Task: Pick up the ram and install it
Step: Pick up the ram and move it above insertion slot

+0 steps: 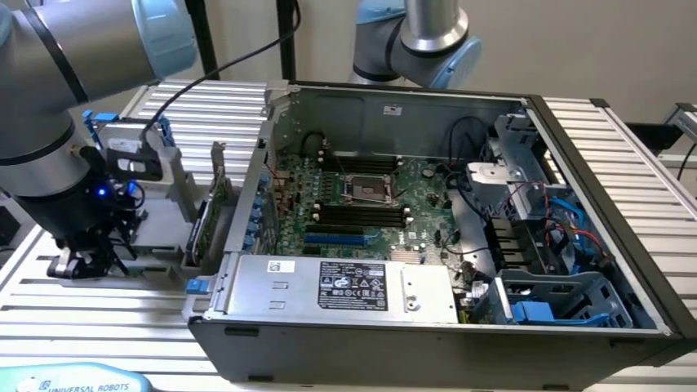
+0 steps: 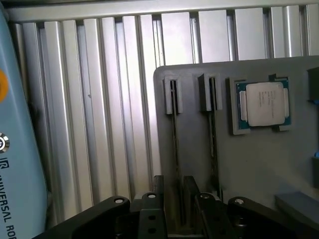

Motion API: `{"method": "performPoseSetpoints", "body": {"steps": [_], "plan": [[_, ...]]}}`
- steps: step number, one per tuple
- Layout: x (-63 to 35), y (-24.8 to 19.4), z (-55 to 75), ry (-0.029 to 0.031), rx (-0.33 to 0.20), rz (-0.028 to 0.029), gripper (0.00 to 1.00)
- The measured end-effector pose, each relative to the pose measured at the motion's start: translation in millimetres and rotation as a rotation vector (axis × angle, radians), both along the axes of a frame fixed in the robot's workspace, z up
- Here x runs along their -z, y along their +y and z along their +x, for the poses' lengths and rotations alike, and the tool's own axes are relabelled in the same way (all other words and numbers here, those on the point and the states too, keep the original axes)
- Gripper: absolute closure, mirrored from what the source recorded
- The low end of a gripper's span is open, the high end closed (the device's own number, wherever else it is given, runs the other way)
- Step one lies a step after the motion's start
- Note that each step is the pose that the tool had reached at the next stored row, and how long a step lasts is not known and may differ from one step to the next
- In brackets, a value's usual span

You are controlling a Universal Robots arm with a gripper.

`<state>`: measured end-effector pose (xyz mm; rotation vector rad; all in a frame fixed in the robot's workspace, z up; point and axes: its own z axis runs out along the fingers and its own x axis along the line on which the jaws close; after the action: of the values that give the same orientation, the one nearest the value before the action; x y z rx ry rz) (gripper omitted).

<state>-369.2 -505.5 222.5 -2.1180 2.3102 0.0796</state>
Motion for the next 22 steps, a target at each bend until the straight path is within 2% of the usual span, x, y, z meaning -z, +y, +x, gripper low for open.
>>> {"method": "performPoseSetpoints", "body": {"steps": [8, 22], "plan": [[1.4, 5.8, -3.6, -0.0001, -0.034, 0.0003, 0.69], [17.6, 9.5, -8.4, 0.0, -0.087, 0.0002, 0.69]]}}
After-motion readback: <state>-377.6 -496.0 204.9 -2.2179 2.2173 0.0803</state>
